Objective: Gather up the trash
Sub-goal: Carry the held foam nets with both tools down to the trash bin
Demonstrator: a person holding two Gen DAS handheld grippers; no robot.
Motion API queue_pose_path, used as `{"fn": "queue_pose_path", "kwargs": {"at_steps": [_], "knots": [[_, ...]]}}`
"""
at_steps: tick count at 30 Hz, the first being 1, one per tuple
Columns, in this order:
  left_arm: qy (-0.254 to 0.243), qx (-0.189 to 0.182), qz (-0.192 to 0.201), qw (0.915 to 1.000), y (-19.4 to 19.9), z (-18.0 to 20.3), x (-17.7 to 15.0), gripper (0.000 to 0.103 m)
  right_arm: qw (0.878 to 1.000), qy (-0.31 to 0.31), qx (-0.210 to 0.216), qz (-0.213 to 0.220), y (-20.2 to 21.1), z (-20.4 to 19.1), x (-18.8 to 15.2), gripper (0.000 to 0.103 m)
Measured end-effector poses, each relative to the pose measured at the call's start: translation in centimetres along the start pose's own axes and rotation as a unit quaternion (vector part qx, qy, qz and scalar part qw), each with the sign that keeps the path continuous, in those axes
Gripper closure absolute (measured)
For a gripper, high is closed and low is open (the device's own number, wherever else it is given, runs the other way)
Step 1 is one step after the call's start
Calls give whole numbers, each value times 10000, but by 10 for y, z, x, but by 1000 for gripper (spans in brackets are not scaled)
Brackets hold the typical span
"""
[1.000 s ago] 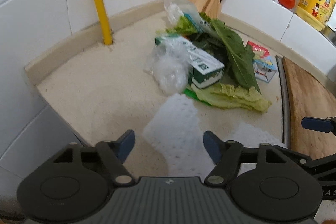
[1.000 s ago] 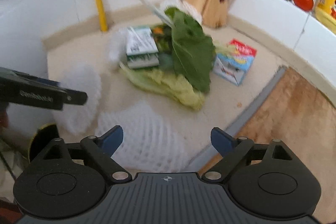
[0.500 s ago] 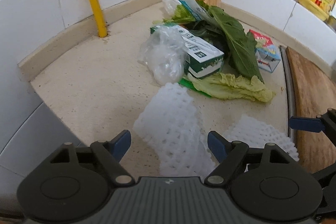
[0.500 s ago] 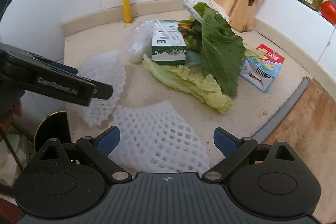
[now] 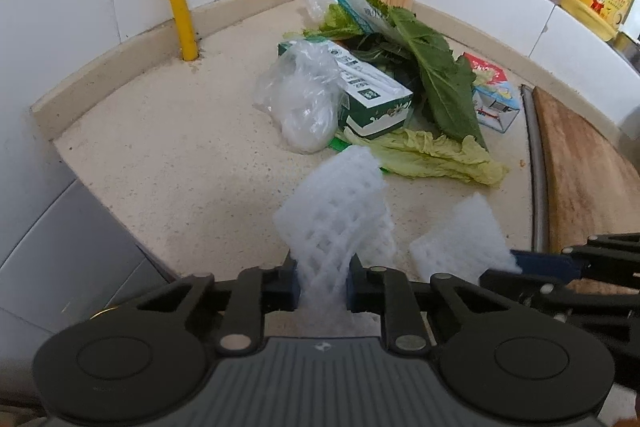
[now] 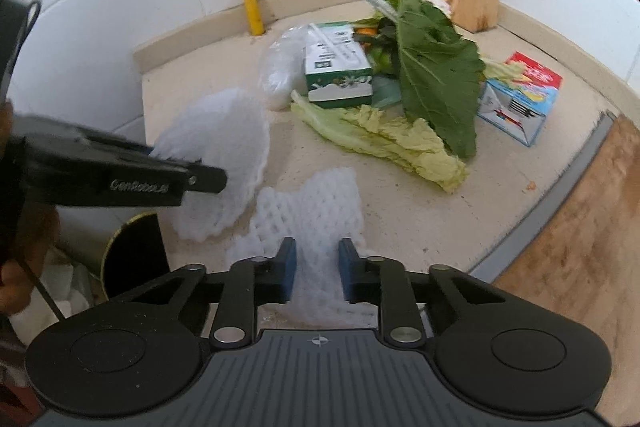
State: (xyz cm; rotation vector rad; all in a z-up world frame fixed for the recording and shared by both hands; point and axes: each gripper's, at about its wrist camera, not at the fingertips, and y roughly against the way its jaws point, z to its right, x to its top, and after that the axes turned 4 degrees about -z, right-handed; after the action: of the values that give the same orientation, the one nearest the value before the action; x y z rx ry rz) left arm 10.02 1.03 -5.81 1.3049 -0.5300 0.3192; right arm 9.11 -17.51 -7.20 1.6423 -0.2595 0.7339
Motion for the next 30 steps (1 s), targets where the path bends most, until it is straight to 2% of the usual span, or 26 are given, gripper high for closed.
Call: {"fn": "queue_pose_path", "kwargs": {"at_steps": [8, 14, 20, 30], "knots": [[-94, -71, 293, 9995, 22, 3, -3, 88, 9981, -283, -190, 508, 28, 2, 1, 79], [-161, -19, 447, 9989, 37, 4, -9, 89, 9971, -348, -308, 599, 35, -1, -1, 79], [-25, 80, 569, 9983, 51, -6, -19, 89, 9968, -256, -256, 706, 41, -15, -3, 79], [400, 443, 758, 9953, 78, -34, -42, 89, 9969, 92, -3, 783, 40, -48, 3, 79]]}}
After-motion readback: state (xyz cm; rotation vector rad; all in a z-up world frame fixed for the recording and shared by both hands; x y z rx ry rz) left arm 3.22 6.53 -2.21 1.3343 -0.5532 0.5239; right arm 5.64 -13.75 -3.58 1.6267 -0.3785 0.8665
